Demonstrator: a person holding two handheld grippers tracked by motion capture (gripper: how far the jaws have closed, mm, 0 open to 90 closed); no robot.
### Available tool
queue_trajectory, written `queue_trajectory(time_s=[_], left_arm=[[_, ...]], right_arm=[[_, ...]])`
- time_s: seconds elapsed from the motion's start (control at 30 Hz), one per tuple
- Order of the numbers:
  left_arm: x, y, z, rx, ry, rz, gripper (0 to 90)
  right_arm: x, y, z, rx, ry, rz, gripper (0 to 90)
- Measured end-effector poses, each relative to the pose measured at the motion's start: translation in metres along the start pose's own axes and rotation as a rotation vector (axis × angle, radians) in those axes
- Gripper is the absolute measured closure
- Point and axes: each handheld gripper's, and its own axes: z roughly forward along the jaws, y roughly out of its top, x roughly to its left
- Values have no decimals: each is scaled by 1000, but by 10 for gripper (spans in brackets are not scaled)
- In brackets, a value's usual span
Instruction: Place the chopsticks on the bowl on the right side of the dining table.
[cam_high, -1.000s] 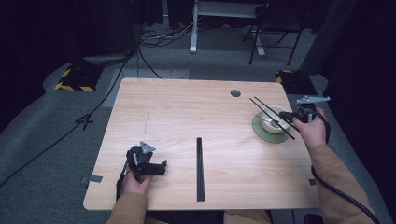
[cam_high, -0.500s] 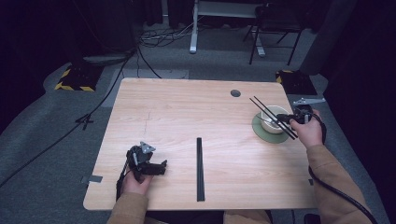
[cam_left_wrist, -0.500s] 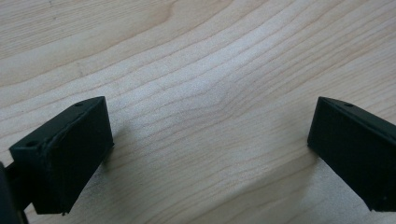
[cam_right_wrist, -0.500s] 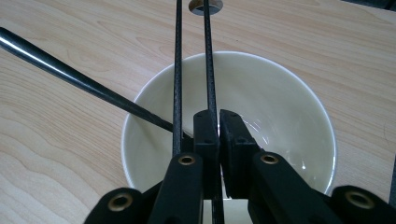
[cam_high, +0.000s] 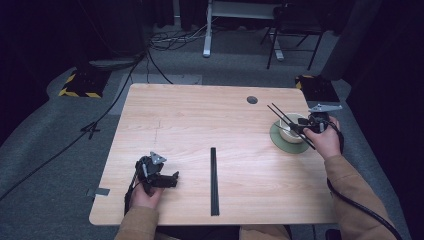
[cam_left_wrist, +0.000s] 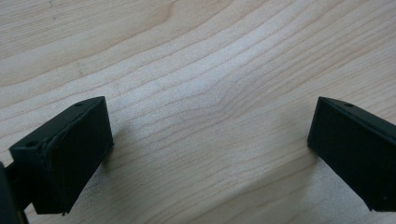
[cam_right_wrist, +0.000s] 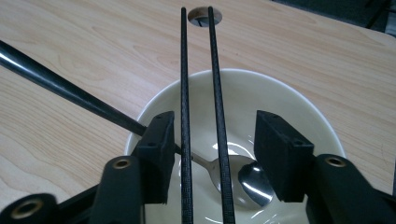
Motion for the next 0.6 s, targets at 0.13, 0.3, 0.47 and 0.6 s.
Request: queue_trajectory(time_s=[0.13, 0.3, 0.47, 0.6], left_arm=[[0, 0, 0, -1, 1, 1, 3], [0, 0, 0, 0, 1, 1, 3], [0, 0, 0, -1, 2, 1, 3], [0, 0, 0, -1, 1, 0, 3]], right_arm=[[2, -1, 5, 41, -1, -31, 604], [6, -1, 9, 63, 2, -53, 748], [8, -1, 8, 78, 23, -91, 797], [6, -2, 4, 97, 36, -113, 791]])
